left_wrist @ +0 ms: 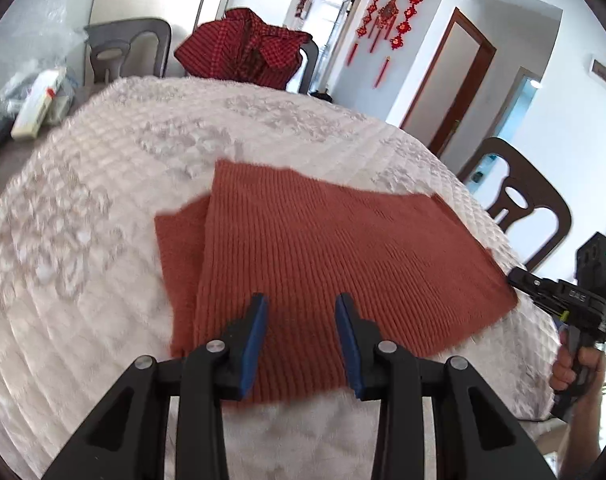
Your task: Fold small clothes
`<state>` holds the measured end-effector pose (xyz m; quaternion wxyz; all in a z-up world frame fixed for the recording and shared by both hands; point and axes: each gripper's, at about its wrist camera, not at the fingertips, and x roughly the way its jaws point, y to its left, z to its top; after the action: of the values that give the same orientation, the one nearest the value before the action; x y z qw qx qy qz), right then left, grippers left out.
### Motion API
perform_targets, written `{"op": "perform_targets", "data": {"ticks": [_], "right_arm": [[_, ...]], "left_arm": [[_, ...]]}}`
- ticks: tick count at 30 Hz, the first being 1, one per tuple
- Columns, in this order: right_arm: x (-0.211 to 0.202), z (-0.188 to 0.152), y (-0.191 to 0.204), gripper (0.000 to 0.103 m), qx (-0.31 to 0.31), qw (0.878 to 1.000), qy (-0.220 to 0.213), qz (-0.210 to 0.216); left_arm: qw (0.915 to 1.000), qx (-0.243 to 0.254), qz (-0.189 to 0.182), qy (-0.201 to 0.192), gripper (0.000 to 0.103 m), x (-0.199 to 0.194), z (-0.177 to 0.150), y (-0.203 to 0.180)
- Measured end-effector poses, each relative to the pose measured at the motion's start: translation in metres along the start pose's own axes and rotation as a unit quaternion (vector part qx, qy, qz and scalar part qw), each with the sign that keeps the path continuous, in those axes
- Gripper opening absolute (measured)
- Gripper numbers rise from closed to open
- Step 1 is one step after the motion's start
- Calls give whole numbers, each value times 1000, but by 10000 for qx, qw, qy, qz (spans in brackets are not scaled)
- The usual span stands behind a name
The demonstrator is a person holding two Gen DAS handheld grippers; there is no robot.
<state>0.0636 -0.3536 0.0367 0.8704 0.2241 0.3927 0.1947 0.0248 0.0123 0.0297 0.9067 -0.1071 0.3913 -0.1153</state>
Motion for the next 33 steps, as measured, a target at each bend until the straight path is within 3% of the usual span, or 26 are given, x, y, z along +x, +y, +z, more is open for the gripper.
{"op": "perform_targets", "data": {"ticks": [4, 8, 14, 33], "right_arm": [[22, 9, 2, 11, -110, 9994, 121, -304], [25, 8, -14, 11, 136, 9996, 110, -199], [25, 10, -1, 11, -136, 9988, 140, -451], [39, 23, -1, 11, -271, 9978, 160, -586]], "left_arm": [[9987, -28, 483, 178, 38, 22, 10, 6], [9982, 104, 578, 82, 38, 23, 9, 4], [9980, 103, 614, 122, 38, 24, 13, 4], [9953, 310, 913, 71, 39, 40, 26, 1]]}}
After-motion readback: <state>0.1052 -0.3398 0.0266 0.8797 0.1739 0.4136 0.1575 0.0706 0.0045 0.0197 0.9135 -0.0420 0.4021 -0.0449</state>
